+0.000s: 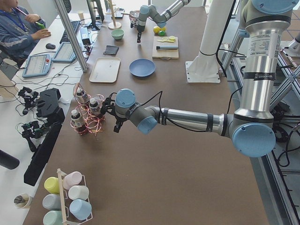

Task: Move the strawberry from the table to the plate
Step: 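Carry the strawberry with the right gripper over the blue plate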

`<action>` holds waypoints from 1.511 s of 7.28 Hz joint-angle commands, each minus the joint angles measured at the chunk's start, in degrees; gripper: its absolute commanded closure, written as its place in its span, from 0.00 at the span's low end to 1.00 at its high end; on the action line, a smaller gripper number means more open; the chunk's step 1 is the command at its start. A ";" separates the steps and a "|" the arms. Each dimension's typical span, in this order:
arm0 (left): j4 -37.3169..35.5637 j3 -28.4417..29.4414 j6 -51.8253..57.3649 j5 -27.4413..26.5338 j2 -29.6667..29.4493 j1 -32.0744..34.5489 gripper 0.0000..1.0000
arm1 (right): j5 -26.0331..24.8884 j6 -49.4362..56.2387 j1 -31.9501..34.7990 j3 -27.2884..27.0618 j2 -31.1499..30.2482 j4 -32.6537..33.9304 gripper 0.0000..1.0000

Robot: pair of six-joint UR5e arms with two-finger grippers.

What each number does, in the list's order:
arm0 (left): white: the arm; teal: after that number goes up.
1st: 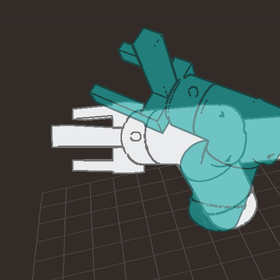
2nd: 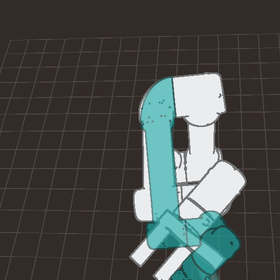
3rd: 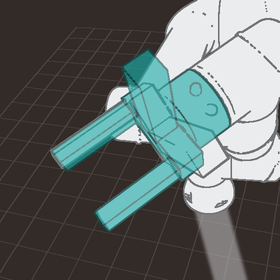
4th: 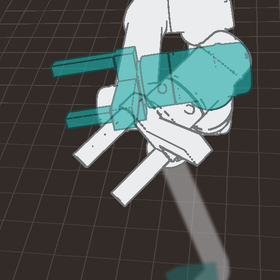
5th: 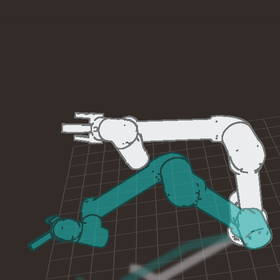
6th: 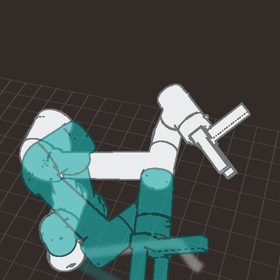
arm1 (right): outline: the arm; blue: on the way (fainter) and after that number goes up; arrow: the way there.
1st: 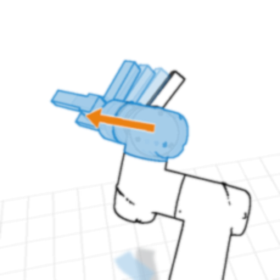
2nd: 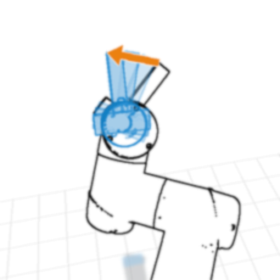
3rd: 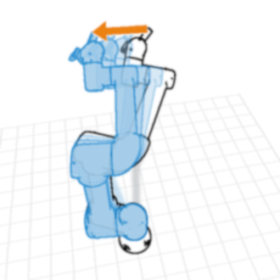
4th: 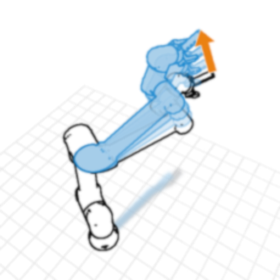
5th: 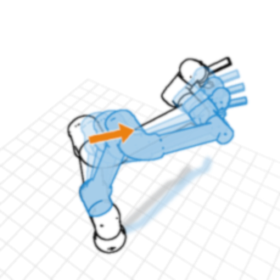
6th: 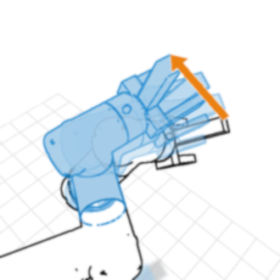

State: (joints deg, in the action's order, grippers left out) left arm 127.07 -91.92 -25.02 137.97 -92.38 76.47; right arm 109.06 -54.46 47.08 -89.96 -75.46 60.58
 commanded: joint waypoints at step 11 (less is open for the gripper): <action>-27.29 0.42 34.60 -0.16 3.58 10.19 0.02 | -14.40 -28.07 -18.59 -3.38 22.20 19.31 1.00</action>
State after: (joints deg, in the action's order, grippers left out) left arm 103.92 -91.89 5.79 137.69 -91.46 85.63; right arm 95.68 -82.49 30.25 -93.86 -53.75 79.94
